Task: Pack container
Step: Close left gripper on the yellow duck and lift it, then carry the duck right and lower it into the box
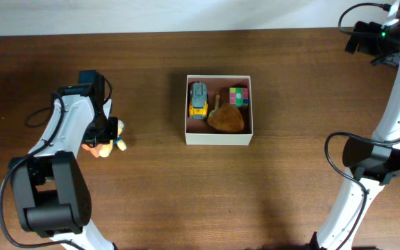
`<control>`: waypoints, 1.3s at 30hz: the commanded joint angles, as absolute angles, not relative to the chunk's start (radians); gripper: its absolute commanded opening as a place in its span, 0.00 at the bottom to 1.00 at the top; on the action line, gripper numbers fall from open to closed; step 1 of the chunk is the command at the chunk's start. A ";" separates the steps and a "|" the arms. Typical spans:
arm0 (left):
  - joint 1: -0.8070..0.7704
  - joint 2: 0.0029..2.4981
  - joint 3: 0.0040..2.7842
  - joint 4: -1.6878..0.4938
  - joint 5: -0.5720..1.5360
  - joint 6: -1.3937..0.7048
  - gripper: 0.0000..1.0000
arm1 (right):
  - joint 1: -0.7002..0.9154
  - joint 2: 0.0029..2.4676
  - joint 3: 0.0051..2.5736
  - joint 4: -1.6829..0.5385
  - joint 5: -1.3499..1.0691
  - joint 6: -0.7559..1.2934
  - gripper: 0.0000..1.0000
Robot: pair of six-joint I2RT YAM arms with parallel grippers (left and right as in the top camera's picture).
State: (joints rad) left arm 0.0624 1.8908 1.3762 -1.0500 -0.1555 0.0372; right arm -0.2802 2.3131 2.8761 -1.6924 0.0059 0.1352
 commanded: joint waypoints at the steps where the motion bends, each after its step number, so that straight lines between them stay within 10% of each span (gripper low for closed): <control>1: 0.064 1.903 1.373 -1.046 -0.105 0.038 0.02 | -0.282 2.312 2.883 -1.699 0.001 0.144 0.99; 23: 0.013 1.900 1.645 -1.166 0.121 0.084 0.02 | -0.282 2.312 2.883 -1.699 0.001 0.144 0.99; 39: -0.360 1.902 1.873 -1.120 0.228 0.223 0.02 | -0.282 2.312 2.883 -1.699 0.001 0.144 0.99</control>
